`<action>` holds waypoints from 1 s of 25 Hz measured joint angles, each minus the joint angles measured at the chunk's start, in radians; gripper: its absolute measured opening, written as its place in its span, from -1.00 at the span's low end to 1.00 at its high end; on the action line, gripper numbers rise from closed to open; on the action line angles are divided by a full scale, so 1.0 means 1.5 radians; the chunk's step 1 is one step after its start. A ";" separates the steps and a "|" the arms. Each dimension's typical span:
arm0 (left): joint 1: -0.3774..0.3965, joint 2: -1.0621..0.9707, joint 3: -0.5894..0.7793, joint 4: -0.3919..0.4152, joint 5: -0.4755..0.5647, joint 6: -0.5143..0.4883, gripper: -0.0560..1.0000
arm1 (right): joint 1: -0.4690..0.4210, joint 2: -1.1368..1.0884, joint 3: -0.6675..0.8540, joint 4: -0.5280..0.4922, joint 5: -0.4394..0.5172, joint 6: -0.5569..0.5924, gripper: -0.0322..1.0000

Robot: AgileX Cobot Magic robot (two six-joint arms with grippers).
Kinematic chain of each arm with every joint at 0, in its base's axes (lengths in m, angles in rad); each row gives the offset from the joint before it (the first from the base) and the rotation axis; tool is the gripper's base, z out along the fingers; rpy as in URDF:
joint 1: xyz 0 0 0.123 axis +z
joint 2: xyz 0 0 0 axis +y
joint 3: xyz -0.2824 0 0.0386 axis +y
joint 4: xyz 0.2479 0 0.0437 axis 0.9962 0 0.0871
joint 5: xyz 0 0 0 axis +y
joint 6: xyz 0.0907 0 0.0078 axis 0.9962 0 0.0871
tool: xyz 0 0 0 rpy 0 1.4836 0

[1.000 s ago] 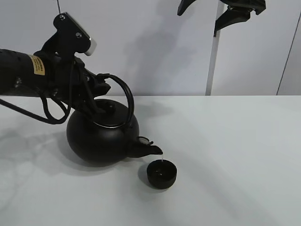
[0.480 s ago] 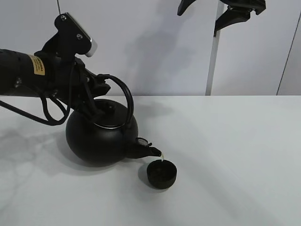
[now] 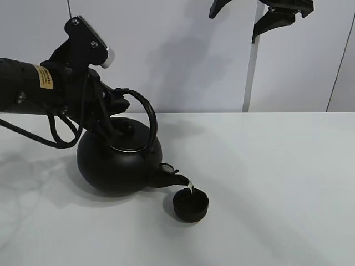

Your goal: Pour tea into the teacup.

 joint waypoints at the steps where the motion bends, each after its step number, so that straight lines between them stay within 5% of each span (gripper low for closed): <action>1: 0.000 0.000 0.000 0.000 0.000 0.000 -0.71 | 0.000 0.000 0.000 0.000 0.000 0.000 0.25; 10: 0.000 -0.002 0.000 -0.056 0.008 -0.083 -0.71 | 0.000 0.000 0.000 0.000 0.000 0.000 0.25; 16: -0.001 -0.031 0.001 -0.141 0.008 -0.083 -0.71 | 0.000 0.000 0.000 0.000 0.000 0.000 0.25; 25: -0.001 -0.038 0.086 -0.282 -0.108 -0.055 -0.71 | 0.000 0.000 0.000 0.000 -0.001 0.000 0.25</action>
